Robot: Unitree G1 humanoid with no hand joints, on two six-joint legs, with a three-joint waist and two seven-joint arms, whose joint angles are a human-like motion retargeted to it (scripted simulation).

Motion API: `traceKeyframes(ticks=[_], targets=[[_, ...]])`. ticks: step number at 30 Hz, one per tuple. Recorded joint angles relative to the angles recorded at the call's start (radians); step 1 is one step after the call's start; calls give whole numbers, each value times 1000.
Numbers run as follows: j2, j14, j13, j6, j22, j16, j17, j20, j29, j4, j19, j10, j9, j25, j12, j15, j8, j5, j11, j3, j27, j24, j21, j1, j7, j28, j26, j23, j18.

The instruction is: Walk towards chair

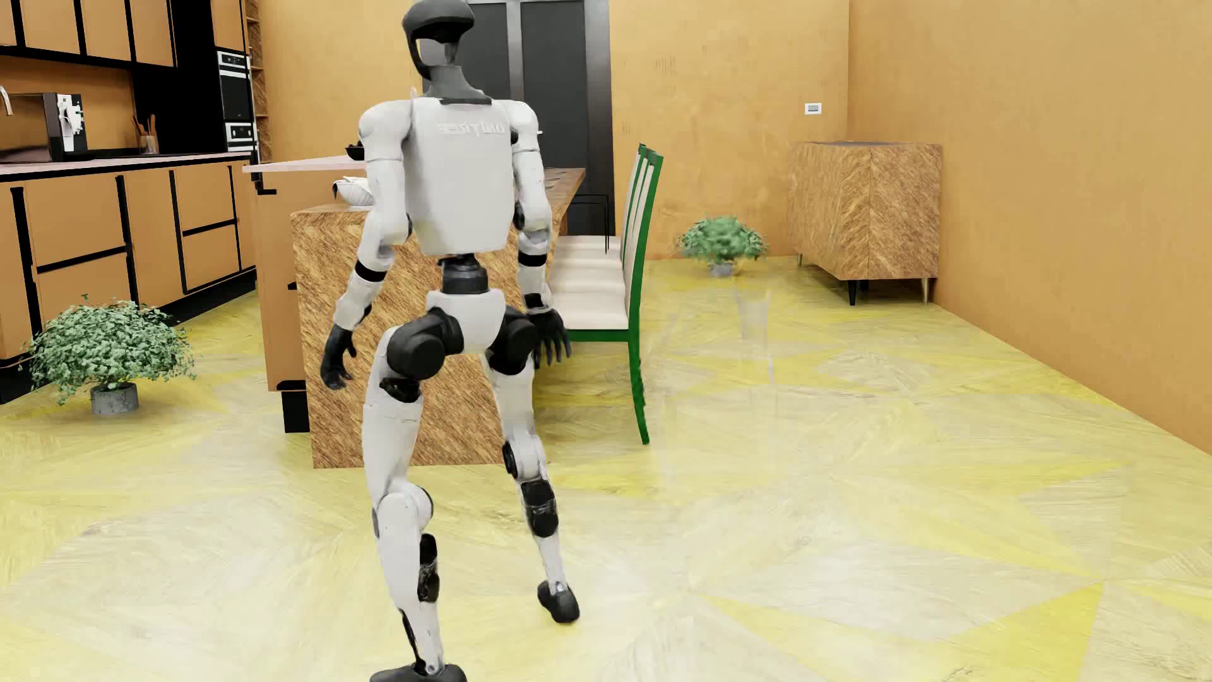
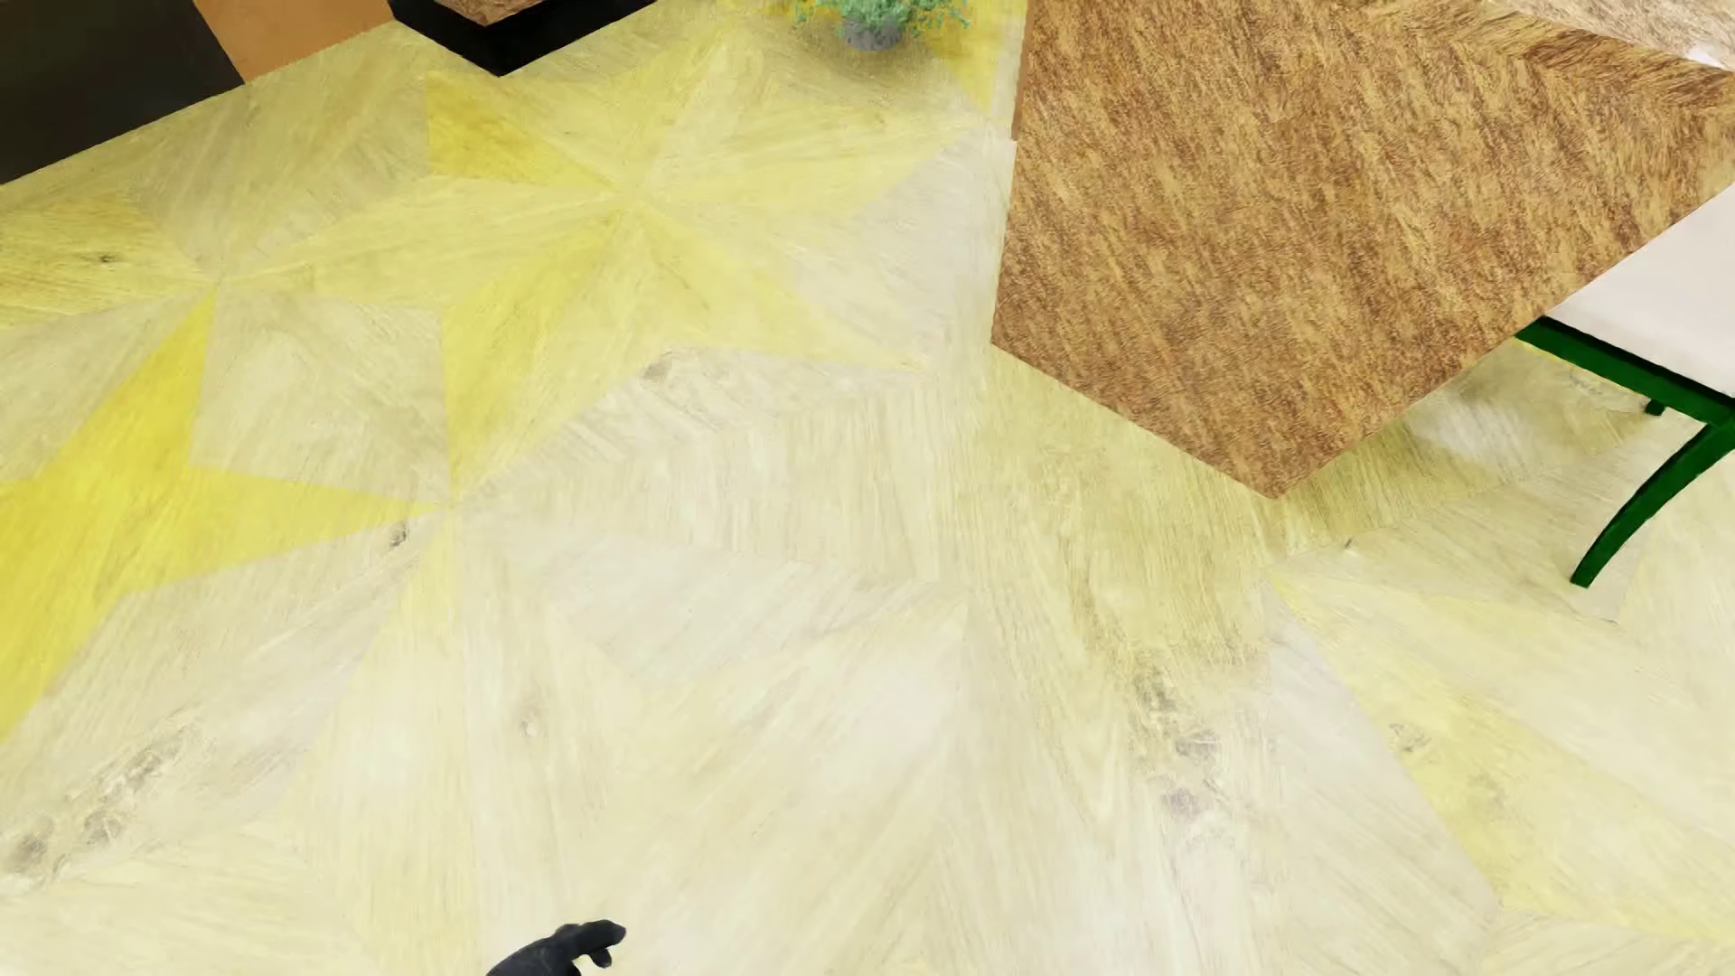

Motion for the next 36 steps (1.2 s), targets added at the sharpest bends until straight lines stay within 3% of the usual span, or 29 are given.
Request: traceKeyframes(ticks=[1,2,3,6,7,8,9,10,13,16,19,22,24,25,26,27,28,29,30,31,33,34,36], targets=[[30,1,-1,-1,-13,2,2,-1,-9,15,-13,4,-4,-6,6,18,-110,-39,-24,1,7,-9,-10,12,15,4,5,4,-19],[54,3,-7,-1,-29,9,7,2,-17,36,9,10,-7,-9,17,53,-176,-51,-36,-1,12,-22,-19,23,26,6,5,11,-44],[61,8,-16,-1,-45,18,14,4,-30,64,65,21,-9,-6,33,50,-177,-35,-30,-6,18,-34,-28,33,33,18,4,18,-72],[79,98,-76,17,-77,62,22,8,-10,208,22,119,-4,-16,99,-23,-179,86,-1,-13,0,-56,-3,21,7,30,7,74,-98],[93,156,-104,29,-78,78,17,6,0,274,-1,210,-1,-38,121,-36,-179,144,-18,-10,-7,-58,21,-21,-10,23,11,90,-24],[111,198,-132,45,-79,80,12,0,-7,349,-23,309,2,-61,150,-44,-172,204,-43,-7,-20,-58,39,-64,4,18,21,109,171],[132,179,-161,61,-78,77,4,-5,-9,394,-44,408,6,-70,177,-48,-158,260,-76,1,-35,-55,49,-108,11,10,28,115,263],[151,132,-197,76,-82,67,-4,-8,5,386,-63,521,11,-67,209,-51,-129,307,-102,16,-45,-50,58,-173,-39,3,33,112,290],[199,96,-298,99,-81,-1,-58,17,93,224,-110,808,19,-84,292,-57,3,416,-159,67,-100,-57,144,-388,-193,5,40,88,261],[254,108,-394,108,-56,-44,-98,-11,160,72,-154,842,19,-135,345,-61,151,512,-217,101,-147,-36,285,-536,-181,-20,29,49,250],[328,140,-437,109,-48,-38,-92,-62,186,-148,-198,608,15,-119,365,-62,283,591,-276,110,-187,-1,389,-615,-204,-79,2,-15,202],[386,164,-442,108,-79,-33,-79,-22,210,-244,-239,122,4,-79,376,-69,398,655,-291,102,-218,-12,483,-541,-83,-63,3,-59,126],[439,152,-420,101,-95,-27,-79,20,231,-272,-262,-58,0,-62,378,-56,460,690,-261,99,-224,-28,532,-459,-55,-33,18,-59,148],[468,174,-400,93,-96,-22,-83,41,235,-279,-268,-54,-2,-63,372,-32,484,698,-243,100,-216,-34,544,-439,-87,-25,27,-50,265],[493,229,-372,81,-95,-19,-88,62,233,-266,-269,-18,-4,-69,361,6,497,703,-214,100,-191,-39,541,-424,-88,-13,38,-34,363],[499,208,-334,63,-91,-15,-88,88,213,-243,-259,72,-4,-73,346,52,497,705,-154,102,-156,-43,521,-435,-86,0,49,-16,392],[482,149,-288,43,-85,-15,-78,118,186,-220,-215,161,-3,-61,328,124,492,705,-60,104,-107,-50,481,-438,-81,15,62,9,388],[443,96,-248,26,-80,-20,-70,148,170,-199,-69,206,-4,-39,310,191,484,704,78,107,-69,-60,444,-415,-67,30,72,44,374],[381,59,-220,14,-72,-28,-76,175,178,-180,180,216,-6,-18,290,275,436,678,232,114,-37,-72,413,-374,-47,47,71,85,356],[299,32,-201,4,-61,-34,-100,185,206,-167,209,211,-7,-23,264,305,354,610,383,119,-19,-73,404,-329,-25,57,74,129,337],[142,-9,-152,-17,-57,-31,-161,154,249,-161,89,185,-8,-67,201,188,191,402,593,111,-25,-44,402,-238,-6,51,54,163,295],[74,-24,-120,-25,-65,-24,-190,126,257,-169,59,164,-8,-84,178,168,145,307,634,99,-30,-23,389,-193,-7,47,23,160,275],[-44,-53,-55,-40,-117,-21,-215,75,254,-193,-7,128,-7,-61,125,124,109,170,595,65,-30,5,317,-113,-31,42,-49,121,236]])
